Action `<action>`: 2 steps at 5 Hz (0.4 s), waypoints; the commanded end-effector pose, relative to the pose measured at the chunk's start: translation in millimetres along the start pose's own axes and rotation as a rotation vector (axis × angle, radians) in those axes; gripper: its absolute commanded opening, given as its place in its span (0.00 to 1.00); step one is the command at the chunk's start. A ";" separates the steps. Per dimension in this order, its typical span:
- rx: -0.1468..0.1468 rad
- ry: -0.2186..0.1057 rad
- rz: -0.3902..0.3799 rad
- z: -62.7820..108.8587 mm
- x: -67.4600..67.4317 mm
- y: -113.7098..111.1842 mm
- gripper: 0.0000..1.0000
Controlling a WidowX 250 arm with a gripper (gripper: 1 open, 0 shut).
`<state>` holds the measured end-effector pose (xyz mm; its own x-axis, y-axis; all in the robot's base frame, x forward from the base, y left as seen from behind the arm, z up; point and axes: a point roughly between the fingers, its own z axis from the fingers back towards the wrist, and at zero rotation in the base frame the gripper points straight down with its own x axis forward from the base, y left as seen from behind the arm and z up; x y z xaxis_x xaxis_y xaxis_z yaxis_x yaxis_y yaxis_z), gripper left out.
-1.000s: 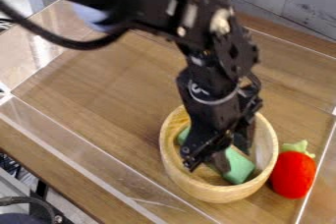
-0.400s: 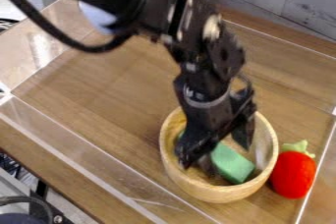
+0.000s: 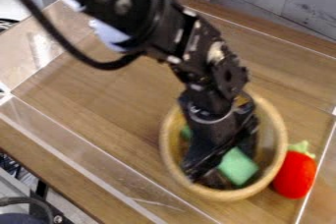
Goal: Remove the green stick from the brown bowl and put it on the table
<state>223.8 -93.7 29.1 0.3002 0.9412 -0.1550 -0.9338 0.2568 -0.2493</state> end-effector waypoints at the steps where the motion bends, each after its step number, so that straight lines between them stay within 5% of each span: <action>1: 0.007 -0.004 -0.039 -13.8 3.3 2.3 1.00; 2: -0.011 -0.026 0.035 -11.2 12.5 2.9 1.00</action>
<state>232.6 -91.3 27.3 0.2731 0.9497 -0.1534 -0.9321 0.2219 -0.2862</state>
